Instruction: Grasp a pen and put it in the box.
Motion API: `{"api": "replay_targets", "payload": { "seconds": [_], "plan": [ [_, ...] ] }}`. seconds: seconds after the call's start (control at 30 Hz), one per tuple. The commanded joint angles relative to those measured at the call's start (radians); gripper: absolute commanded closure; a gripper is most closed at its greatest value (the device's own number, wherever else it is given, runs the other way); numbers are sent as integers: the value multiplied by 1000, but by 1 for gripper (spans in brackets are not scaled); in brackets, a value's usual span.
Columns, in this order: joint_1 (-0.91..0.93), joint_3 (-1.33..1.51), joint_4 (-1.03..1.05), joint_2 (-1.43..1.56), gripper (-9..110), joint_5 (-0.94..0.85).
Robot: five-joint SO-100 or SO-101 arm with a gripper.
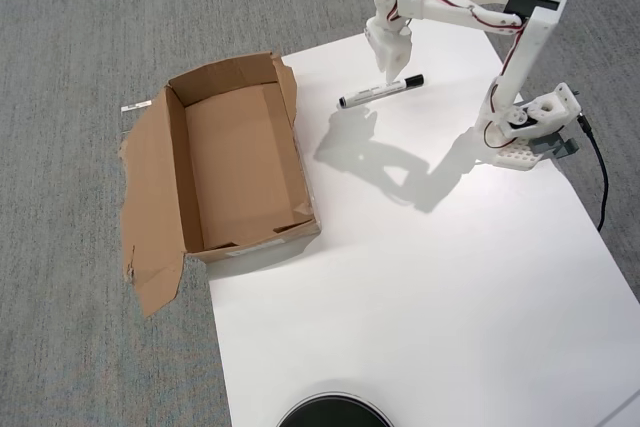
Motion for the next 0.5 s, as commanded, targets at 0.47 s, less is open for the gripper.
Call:
{"api": "replay_targets", "payload": {
  "seconds": [0.47],
  "plan": [
    [4,-2,-12,-129,81,4]
  ]
}}
